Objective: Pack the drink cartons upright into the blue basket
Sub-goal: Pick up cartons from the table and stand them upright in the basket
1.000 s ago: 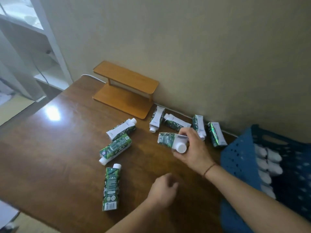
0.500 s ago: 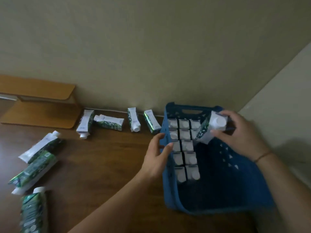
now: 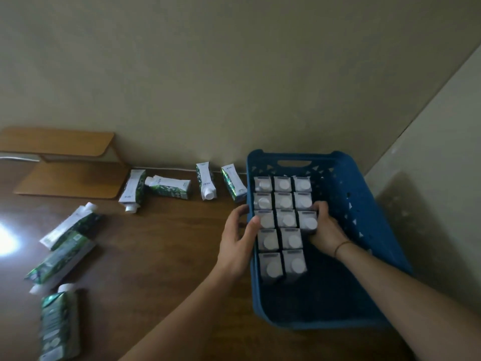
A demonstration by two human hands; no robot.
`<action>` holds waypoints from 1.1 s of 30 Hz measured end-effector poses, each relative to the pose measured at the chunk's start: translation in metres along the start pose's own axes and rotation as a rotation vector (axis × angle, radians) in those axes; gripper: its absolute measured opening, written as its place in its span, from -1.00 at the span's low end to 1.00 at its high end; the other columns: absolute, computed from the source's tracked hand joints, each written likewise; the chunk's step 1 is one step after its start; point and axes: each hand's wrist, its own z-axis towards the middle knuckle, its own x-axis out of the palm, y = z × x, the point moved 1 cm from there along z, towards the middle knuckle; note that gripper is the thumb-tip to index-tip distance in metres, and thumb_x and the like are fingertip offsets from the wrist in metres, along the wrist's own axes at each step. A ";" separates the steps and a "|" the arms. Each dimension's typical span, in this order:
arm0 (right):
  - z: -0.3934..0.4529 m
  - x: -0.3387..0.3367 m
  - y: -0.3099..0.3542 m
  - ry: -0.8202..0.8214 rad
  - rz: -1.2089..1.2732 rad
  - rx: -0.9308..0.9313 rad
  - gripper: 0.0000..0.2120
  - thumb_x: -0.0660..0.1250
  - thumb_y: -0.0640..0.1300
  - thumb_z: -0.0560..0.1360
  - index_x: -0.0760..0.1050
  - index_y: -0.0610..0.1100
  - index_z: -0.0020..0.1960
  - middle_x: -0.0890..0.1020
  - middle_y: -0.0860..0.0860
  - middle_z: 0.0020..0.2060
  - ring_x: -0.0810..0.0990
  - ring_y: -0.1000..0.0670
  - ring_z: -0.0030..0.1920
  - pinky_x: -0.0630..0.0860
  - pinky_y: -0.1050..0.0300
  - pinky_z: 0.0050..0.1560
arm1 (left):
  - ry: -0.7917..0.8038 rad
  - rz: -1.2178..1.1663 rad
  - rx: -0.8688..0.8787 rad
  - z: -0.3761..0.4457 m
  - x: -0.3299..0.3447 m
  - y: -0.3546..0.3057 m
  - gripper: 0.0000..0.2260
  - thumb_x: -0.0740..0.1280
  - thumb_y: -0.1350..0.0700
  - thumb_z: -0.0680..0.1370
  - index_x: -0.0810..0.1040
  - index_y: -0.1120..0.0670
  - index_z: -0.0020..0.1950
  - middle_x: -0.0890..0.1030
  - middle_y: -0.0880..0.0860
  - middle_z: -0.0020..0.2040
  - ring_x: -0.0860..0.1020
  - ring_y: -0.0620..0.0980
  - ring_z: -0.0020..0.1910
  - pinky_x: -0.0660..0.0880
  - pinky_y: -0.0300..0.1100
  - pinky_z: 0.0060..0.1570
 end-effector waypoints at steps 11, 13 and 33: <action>-0.016 -0.019 0.143 -0.252 -0.107 -0.419 -0.66 0.33 -0.38 0.42 0.51 -0.15 0.16 0.47 -0.02 0.07 0.44 0.03 0.08 0.39 0.11 0.13 | -0.412 0.938 0.013 -0.042 -0.152 0.022 -0.55 0.40 0.02 0.52 0.42 -0.11 0.40 0.37 -0.04 0.46 0.25 0.03 0.48 0.27 0.02 0.43; -0.018 0.008 0.183 -0.233 -0.099 -0.568 -0.68 0.35 -0.35 0.41 0.53 -0.14 0.13 0.49 0.01 0.04 0.45 0.06 0.07 0.38 0.16 0.11 | -0.524 1.159 -0.011 -0.067 -0.195 0.039 -0.43 0.42 -0.02 0.49 0.34 -0.09 0.46 0.30 0.04 0.50 0.21 0.13 0.48 0.25 0.13 0.43; -0.047 0.153 0.269 0.448 0.085 -0.420 -0.36 0.44 0.19 0.37 0.27 0.22 0.38 0.52 0.05 0.24 0.57 0.05 0.16 0.60 0.05 0.09 | -0.398 0.665 0.248 -0.078 -0.199 0.024 -0.27 0.57 0.01 0.37 0.33 -0.10 0.48 0.47 -0.22 0.31 0.47 -0.22 0.28 0.48 -0.25 0.21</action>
